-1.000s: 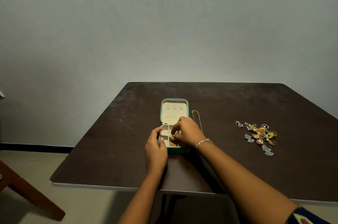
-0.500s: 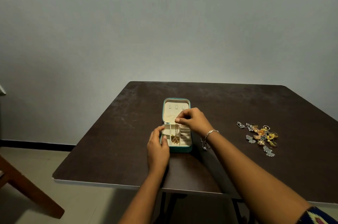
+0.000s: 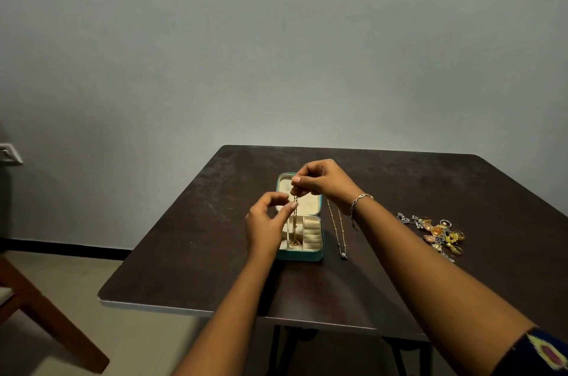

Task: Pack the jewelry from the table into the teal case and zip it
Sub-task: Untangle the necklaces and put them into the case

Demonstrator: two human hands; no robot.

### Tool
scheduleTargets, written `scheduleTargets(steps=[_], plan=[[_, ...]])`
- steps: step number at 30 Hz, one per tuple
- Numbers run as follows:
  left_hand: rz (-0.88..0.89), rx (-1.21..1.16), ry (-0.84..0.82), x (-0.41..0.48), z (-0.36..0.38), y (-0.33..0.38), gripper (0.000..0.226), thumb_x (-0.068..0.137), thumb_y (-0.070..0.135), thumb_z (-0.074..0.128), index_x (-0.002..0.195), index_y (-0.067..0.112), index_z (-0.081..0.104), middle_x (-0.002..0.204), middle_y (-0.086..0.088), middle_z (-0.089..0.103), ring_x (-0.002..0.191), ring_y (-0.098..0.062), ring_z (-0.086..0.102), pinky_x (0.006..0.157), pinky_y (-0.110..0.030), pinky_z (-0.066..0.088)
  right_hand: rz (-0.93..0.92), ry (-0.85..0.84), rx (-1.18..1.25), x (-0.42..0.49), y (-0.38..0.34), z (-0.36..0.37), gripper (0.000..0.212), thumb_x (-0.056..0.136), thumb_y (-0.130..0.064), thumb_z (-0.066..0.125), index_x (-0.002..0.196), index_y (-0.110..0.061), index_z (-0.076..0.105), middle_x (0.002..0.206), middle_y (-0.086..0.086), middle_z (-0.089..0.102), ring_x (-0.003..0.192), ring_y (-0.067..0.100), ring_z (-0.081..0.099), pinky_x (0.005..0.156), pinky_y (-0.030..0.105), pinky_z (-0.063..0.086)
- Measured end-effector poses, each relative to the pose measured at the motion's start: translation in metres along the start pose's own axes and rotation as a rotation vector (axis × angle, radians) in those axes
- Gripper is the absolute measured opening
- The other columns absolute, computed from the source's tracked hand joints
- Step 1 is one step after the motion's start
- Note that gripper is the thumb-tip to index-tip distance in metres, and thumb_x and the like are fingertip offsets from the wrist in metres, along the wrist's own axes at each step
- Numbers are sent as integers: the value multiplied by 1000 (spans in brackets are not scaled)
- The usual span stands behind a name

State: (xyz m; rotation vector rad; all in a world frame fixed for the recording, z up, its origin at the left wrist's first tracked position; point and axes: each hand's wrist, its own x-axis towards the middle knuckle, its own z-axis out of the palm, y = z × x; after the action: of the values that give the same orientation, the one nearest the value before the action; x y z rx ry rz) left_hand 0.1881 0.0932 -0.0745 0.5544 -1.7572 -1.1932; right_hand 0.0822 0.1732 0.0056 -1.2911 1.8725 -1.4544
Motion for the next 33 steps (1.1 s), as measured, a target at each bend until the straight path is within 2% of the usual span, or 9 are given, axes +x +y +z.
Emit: scheduleTargets(steps=[1, 4, 8, 12, 15, 18, 24, 29, 33], plan=[[-1, 18, -40, 4, 1, 5, 11, 75, 10, 72, 85, 9, 68, 79, 4, 66, 78, -5, 61, 69, -11, 46, -9, 4, -12, 1, -1, 0, 11, 86, -7, 59, 76, -5, 62, 71, 9, 64, 51, -3, 58, 48, 6, 40], [-17, 43, -102, 14, 1, 11, 6, 74, 4, 72, 75, 7, 67, 70, 3, 64, 70, -7, 61, 67, -21, 49, -25, 20, -11, 2, -3, 1, 12, 86, -8, 59, 75, -7, 62, 69, 7, 63, 51, -2, 57, 49, 8, 41], [-42, -34, -145, 26, -4, 17, 5, 73, -1, 71, 72, 3, 68, 65, 1, 64, 57, 3, 59, 59, -11, 47, -1, 43, -7, 2, -2, -1, 19, 91, -16, 53, 73, -11, 57, 70, 7, 63, 58, 8, 58, 54, 18, 39], [-76, -47, -203, 33, -8, 19, 7, 75, 0, 69, 70, 5, 67, 65, -1, 63, 53, 6, 56, 54, -9, 43, 65, 50, 97, 1, 3, -5, 30, 96, -25, 44, 69, -12, 50, 69, 9, 63, 64, 17, 59, 59, 23, 40], [-138, -116, -213, 34, -11, 24, 11, 84, 4, 61, 73, 7, 62, 67, -3, 65, 54, 4, 59, 51, -11, 44, 135, 23, 168, -1, 7, -7, 34, 96, -28, 41, 67, -13, 46, 55, 5, 56, 55, 15, 62, 58, 23, 44], [-245, -249, -239, 35, -16, 31, 13, 90, 8, 52, 79, 9, 58, 66, 0, 69, 63, -8, 65, 57, -20, 52, 186, 0, 145, -3, 14, -10, 32, 94, -30, 46, 70, -11, 51, 55, 4, 45, 45, 11, 54, 57, 23, 45], [-351, -444, -219, 37, -19, 36, 18, 96, 14, 42, 82, 12, 53, 67, 0, 72, 69, -14, 67, 66, -30, 50, 206, -58, 24, -11, 32, -18, 23, 86, -23, 60, 70, -8, 60, 59, 3, 45, 53, 11, 41, 54, 21, 38], [-418, -752, -213, 42, -24, 35, 22, 97, 15, 36, 79, 16, 49, 83, -5, 74, 71, -14, 69, 71, -31, 52, 269, -53, 33, -19, 50, -23, 20, 88, -21, 58, 72, -8, 60, 62, 4, 47, 54, 11, 39, 53, 20, 36], [-424, -858, -178, 43, -30, 34, 22, 96, 11, 37, 79, 14, 51, 89, -9, 73, 75, -19, 70, 80, -35, 51, 306, -25, 44, -26, 60, -32, 21, 90, -19, 54, 75, -8, 61, 60, 4, 46, 53, 11, 41, 53, 22, 37]])
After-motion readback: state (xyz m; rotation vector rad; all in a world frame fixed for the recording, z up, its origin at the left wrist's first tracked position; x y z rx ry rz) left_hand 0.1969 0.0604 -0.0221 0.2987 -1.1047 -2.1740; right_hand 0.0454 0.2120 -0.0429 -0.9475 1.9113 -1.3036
